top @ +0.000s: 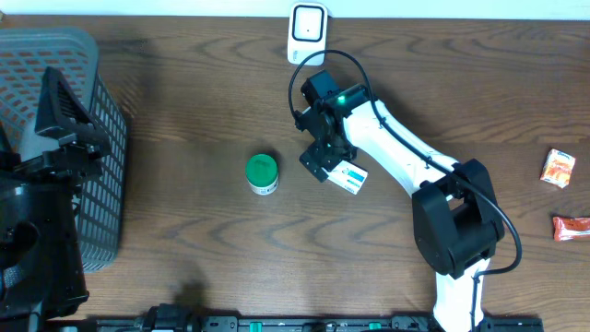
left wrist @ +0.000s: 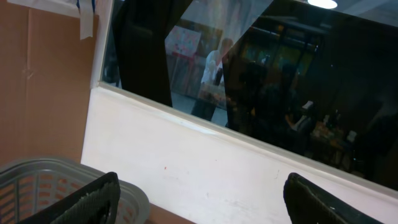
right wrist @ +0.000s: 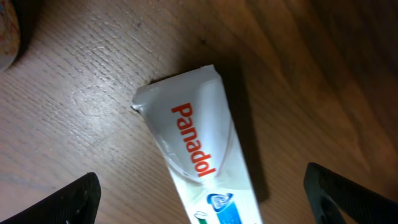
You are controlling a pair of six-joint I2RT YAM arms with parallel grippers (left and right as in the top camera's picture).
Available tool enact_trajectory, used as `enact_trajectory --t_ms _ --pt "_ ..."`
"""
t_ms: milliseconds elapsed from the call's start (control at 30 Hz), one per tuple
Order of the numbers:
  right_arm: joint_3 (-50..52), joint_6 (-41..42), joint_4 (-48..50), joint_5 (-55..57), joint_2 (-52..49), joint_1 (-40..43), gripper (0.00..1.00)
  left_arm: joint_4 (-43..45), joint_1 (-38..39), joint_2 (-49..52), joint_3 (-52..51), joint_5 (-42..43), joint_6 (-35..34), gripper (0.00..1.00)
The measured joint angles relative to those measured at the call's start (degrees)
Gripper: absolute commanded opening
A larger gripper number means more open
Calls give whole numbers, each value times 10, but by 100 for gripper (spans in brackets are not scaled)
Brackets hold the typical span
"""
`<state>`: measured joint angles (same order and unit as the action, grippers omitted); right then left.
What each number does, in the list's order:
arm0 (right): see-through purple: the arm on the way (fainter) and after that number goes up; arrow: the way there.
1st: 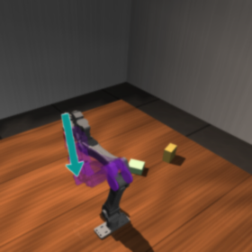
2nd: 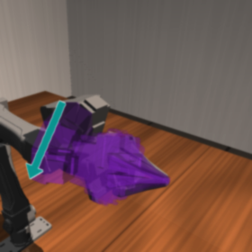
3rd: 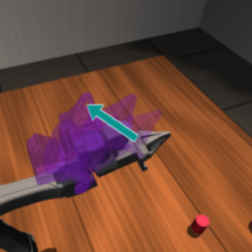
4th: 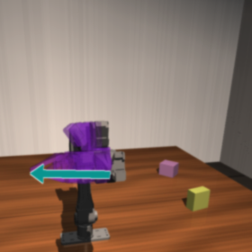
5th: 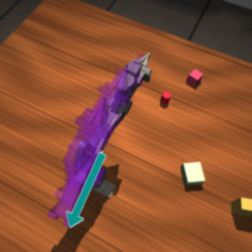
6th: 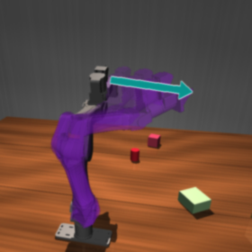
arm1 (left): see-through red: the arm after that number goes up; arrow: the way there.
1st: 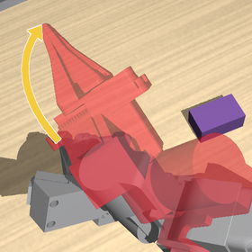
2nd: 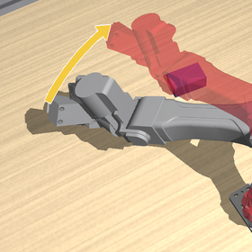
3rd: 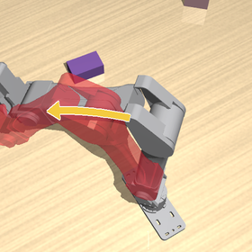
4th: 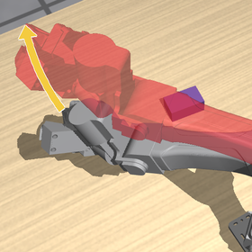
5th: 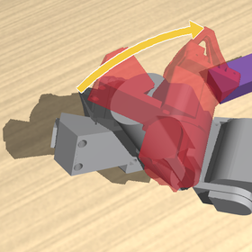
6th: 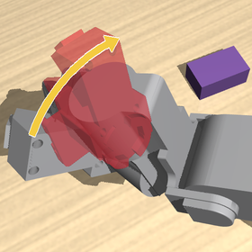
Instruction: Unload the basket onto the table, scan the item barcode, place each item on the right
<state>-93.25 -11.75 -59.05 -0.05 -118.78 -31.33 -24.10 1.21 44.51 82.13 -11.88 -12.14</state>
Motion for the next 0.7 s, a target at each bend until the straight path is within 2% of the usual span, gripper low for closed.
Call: enact_trajectory --t_ms 400,700 --pt "1 -43 -16 -11 -1 22 99 -1 0 0 0 0 0 84" --pt "2 -57 -31 -33 -49 23 92 -1 0 0 0 0 0 84"
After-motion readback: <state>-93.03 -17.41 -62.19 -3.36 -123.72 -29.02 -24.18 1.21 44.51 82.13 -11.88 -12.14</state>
